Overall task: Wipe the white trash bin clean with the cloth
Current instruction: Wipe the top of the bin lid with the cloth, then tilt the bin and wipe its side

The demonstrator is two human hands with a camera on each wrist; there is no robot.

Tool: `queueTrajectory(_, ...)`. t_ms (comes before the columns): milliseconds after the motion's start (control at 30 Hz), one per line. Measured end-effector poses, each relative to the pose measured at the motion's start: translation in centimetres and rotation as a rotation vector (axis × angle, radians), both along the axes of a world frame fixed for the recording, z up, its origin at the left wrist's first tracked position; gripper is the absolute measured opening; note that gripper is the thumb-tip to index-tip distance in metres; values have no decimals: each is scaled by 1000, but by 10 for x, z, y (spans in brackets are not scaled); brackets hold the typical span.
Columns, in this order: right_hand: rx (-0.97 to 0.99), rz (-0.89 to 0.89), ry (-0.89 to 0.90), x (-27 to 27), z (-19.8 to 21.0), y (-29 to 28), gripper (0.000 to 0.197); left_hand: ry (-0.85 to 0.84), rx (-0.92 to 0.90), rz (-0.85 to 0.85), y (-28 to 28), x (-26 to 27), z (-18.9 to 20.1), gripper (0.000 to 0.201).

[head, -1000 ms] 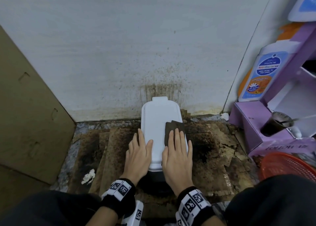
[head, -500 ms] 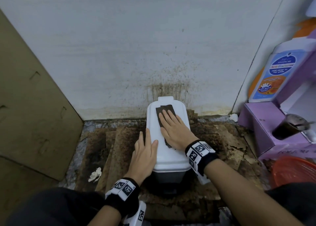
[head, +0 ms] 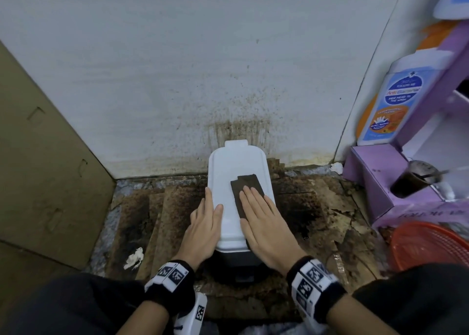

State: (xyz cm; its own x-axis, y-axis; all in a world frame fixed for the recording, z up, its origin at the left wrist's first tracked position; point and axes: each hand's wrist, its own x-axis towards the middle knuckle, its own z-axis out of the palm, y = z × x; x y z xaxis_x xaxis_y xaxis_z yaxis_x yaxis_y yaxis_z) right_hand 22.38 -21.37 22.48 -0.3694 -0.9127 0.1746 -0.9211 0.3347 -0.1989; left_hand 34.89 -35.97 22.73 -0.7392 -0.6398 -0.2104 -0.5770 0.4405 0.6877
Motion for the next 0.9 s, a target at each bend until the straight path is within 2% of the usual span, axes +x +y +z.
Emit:
queueTrajectory(200,-77,-212,29,34,-15,17,59,28,27,16,4,2,3,67)
queueTrajectory(500,-182,-362,-115,42,-15,3,59,38,42,20,4,2,8,65)
queueTrajectory(733,-217,-448,-481,10,-3,-13,64,41,58,26,4,2,8,65)
queueTrajectory(900,-347,-581,-1145,-17,20,-11,62,64,108,29,2,3,5,67)
